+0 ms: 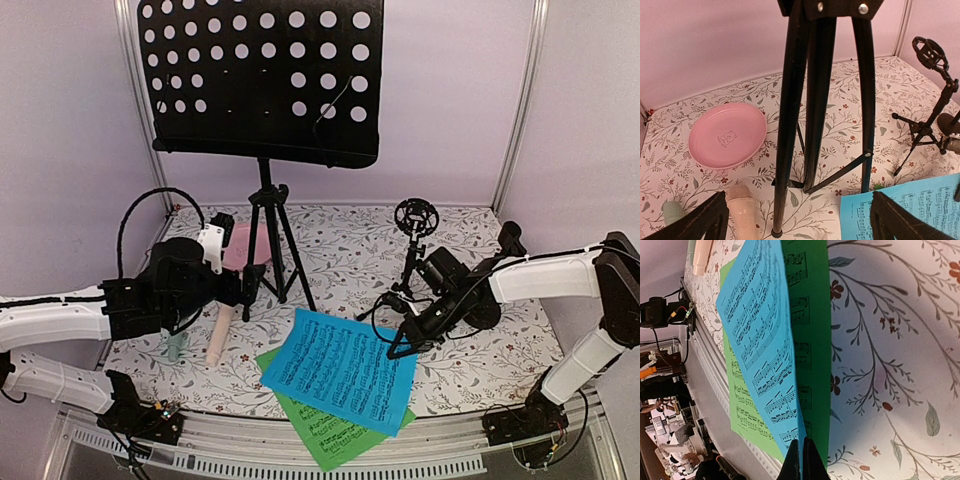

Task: Pack up the instrument practice props

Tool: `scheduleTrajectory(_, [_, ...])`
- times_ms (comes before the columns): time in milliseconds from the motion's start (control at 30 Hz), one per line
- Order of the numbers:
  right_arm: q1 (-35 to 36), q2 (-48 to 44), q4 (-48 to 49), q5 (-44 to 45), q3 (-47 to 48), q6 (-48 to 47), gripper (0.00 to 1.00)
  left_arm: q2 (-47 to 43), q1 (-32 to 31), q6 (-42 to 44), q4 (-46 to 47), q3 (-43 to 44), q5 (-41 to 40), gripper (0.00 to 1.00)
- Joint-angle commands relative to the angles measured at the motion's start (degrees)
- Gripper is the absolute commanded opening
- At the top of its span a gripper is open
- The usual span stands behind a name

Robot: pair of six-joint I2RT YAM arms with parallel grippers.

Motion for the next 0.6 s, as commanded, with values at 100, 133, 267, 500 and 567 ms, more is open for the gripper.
scheduleTrajectory(100, [0.0,4.9,-2.3,9.6,5.6,-3.5,0.06,-0.7,0.9,-0.1,-0.2,-0.8,0.7,0.99])
scheduleTrajectory(133, [0.0,5.3,-2.6,11.0,5.8,-3.5,0.09,-0.8,0.9,-0.1,-0.2,-0.8,0.7,0.99])
scheduleTrajectory(267, [0.1,5.5,-3.1,15.6,5.8,-2.8,0.27,-1.0,0.9,0.0,-0.2,-1.0,0.6,0.99])
scheduleTrajectory(500, [1.6,2.8,-5.1,21.5,7.9,-1.4,0.51,-1.2,0.9,0.2,0.2,-1.4,0.5,0.99])
scheduleTrajectory(567, [3.3,1.2,-6.7,25.6,9.7,-0.7,0.61,-1.3,0.8,0.4,0.2,-1.3,0.6,0.99])
